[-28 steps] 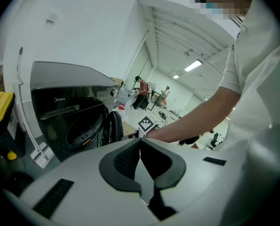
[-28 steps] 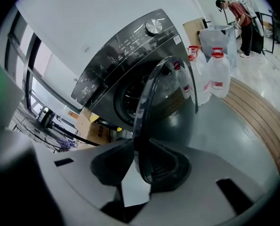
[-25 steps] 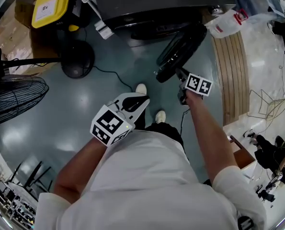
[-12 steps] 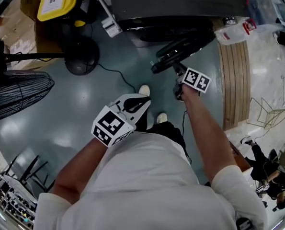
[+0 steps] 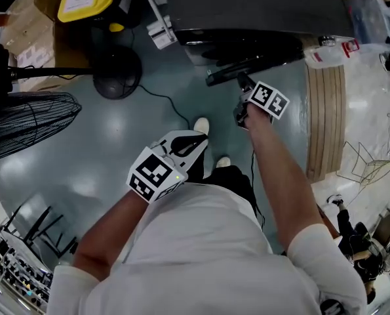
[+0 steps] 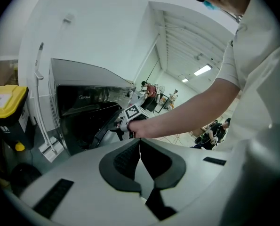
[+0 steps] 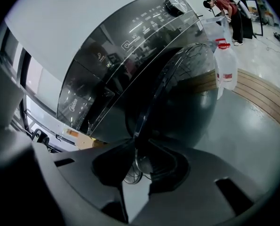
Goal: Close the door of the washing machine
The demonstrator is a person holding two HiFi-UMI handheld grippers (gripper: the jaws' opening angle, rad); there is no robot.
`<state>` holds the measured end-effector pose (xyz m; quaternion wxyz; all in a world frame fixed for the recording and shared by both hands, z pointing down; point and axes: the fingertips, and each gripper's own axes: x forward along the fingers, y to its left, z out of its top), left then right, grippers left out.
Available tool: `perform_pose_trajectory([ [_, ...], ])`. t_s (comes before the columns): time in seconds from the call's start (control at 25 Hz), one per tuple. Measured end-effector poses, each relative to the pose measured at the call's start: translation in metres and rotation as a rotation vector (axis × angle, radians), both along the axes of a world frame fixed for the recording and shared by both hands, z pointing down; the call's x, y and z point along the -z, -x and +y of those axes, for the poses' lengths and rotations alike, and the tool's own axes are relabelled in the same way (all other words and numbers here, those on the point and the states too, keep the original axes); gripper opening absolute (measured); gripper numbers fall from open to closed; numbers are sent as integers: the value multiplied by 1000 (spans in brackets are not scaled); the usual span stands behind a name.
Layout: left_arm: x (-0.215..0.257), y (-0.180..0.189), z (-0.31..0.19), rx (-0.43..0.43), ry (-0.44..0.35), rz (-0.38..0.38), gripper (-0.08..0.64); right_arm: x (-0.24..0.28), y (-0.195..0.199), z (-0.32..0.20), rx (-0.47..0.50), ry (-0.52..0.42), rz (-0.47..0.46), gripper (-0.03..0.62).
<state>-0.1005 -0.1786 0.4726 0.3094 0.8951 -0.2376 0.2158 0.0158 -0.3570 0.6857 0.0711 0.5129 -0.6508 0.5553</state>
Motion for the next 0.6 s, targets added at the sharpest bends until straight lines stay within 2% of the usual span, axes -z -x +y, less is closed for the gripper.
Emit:
perform_pose_trajectory([
  [0.6,-8,26,-14,45,18,-12,18,5,23,-50,-26,-41,-29,89],
])
